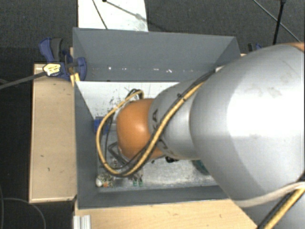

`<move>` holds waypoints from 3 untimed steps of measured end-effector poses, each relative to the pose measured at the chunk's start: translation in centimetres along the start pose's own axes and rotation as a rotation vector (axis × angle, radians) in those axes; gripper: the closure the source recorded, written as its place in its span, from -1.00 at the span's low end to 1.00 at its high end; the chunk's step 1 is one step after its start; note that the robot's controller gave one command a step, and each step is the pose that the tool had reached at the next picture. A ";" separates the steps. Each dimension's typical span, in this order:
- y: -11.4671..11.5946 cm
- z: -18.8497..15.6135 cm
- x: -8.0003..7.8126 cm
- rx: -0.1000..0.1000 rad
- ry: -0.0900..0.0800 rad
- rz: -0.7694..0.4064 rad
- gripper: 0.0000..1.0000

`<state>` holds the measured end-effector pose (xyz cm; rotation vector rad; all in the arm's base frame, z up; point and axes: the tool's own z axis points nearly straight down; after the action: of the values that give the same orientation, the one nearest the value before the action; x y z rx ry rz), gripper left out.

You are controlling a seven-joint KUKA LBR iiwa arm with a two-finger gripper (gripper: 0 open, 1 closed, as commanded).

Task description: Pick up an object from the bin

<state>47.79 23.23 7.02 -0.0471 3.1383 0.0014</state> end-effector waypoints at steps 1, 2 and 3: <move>0.1 -0.1 -0.1 -0.001 -0.003 0.002 -1.00; 1.1 -0.2 -0.2 -0.004 -0.011 -0.208 -1.00; 2.4 -0.6 -0.7 -0.003 -0.005 -0.497 -1.00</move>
Offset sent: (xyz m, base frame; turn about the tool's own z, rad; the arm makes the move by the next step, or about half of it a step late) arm 0.0000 0.0000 0.0000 0.0000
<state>48.38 25.65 7.67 -0.8167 3.0258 0.0044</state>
